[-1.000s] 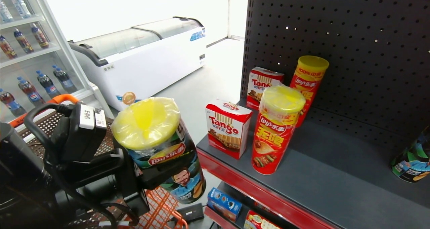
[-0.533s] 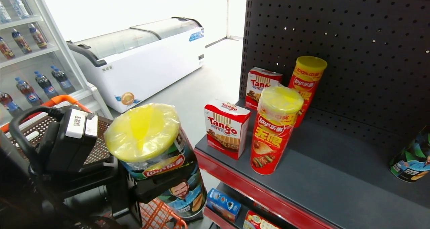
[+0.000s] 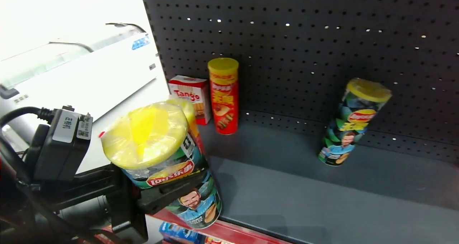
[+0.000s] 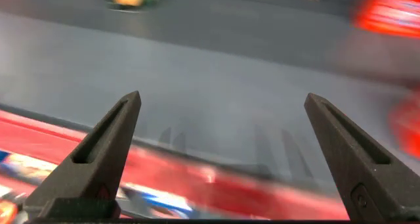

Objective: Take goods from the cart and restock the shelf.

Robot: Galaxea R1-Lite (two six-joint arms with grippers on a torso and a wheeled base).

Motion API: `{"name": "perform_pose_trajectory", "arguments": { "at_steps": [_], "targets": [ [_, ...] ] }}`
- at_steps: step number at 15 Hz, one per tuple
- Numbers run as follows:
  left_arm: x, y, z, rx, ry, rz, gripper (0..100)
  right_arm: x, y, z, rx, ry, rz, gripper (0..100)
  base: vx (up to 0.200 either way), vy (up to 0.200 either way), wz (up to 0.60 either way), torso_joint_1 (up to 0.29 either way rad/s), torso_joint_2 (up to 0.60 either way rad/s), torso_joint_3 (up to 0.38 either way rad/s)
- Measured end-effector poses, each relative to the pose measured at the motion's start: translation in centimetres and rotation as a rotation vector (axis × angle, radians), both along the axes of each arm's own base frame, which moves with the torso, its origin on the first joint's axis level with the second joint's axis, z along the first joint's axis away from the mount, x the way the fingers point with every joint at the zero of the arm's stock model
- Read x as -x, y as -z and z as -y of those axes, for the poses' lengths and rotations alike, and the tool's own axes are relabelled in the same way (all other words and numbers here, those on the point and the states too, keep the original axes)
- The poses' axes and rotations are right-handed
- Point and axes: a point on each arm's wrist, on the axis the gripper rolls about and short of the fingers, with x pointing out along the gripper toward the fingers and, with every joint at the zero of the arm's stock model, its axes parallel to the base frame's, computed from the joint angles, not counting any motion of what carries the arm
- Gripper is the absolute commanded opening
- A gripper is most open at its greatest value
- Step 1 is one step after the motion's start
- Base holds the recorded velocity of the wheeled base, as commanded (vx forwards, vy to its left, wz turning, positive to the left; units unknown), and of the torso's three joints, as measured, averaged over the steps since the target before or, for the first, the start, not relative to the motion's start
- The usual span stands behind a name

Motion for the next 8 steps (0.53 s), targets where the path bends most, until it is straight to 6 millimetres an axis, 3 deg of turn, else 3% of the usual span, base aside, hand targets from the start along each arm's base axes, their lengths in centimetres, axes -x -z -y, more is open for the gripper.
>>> {"name": "perform_pose_trajectory", "arguments": {
  "at_steps": [4,8],
  "targets": [
    [-0.01,-0.02,-0.04,0.001,-0.002,0.001,0,0.0,0.0,0.0,0.0,0.0,0.0,100,0.0,0.0,-0.6,0.002,0.0,0.007],
    [-0.06,0.07,-0.13,-0.001,-0.009,-0.001,0,0.0,0.0,0.0,0.0,-0.001,0.0,100,0.0,0.0,0.0,0.0,0.0,0.0]
  ]
}}
